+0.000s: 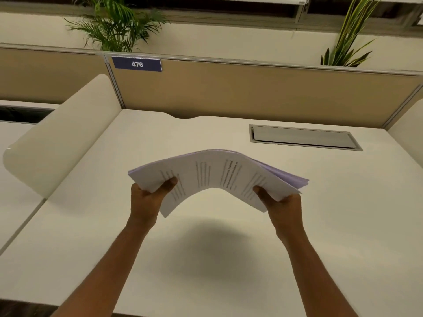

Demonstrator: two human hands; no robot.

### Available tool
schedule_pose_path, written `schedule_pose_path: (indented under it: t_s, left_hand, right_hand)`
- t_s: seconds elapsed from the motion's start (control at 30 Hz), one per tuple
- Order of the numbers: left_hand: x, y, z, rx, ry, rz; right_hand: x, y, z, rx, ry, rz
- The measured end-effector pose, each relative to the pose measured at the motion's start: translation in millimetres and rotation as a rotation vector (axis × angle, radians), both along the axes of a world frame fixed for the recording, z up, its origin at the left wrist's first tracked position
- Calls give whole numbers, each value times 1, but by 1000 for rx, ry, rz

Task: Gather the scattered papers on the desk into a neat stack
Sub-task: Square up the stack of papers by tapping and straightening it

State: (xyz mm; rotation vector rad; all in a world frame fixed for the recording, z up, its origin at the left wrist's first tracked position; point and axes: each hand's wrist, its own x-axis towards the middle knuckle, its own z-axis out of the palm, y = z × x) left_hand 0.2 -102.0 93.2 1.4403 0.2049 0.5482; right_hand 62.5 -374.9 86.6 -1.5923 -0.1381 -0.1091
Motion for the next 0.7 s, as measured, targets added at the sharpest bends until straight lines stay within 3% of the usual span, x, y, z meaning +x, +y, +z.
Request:
schedule_pose_path:
  t_s: [0.1,0.23,0.37,0.7]
  left_hand:
    - [-1,7,-11,17,9,-31]
    - [-13,4,-64,61,224,19]
    - [-15,0,-90,33,326,37]
    - [2,10,-16,194,123,22]
  right_hand:
    - [1,-5,-14,-2,42,-51]
    - [-13,-8,-58,-73,206,-45]
    - [-18,-1,-71,-146,207,3]
    - [11,-3,-15,-64,62,-23]
